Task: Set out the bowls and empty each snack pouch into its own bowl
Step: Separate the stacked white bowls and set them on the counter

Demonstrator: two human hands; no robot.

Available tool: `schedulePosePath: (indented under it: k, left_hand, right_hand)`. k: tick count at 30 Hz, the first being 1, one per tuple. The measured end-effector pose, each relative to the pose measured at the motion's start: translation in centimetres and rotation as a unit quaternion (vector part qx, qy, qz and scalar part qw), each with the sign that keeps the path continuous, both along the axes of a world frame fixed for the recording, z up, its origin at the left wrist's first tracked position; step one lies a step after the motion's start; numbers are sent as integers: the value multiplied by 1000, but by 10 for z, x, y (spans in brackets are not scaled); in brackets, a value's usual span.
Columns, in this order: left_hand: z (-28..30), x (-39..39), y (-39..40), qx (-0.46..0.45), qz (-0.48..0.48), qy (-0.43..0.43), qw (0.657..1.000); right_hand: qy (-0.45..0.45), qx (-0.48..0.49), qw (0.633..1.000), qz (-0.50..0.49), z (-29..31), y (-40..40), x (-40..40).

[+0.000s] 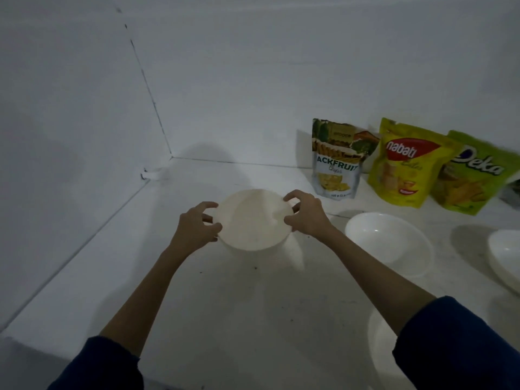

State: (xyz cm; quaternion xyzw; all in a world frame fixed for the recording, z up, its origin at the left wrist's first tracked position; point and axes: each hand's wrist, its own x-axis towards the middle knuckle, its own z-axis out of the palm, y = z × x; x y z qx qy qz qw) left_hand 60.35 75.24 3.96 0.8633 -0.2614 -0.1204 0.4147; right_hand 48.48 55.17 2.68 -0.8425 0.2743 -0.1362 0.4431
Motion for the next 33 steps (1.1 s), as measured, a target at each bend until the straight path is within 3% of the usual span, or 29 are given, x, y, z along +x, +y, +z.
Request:
schedulePosePath:
  k: [6,12,23,33]
  left_hand:
    - [48,-55,-60,-49,-72,-28,996]
    - [74,-181,-156,-71,-148,-49,985]
    - [57,-448,-301,-102,-187,2,977]
    - [11,-584,-366,-52,-242,16,969]
  right_hand:
    - [-53,1,996,-71,50,-45,-82]
    - [-80,-13,988,-134,79,-128,-231]
    - [-58,-28,977,-204,80,-243,-520]
    - [-5,-17,963,-269,41,-283,-662]
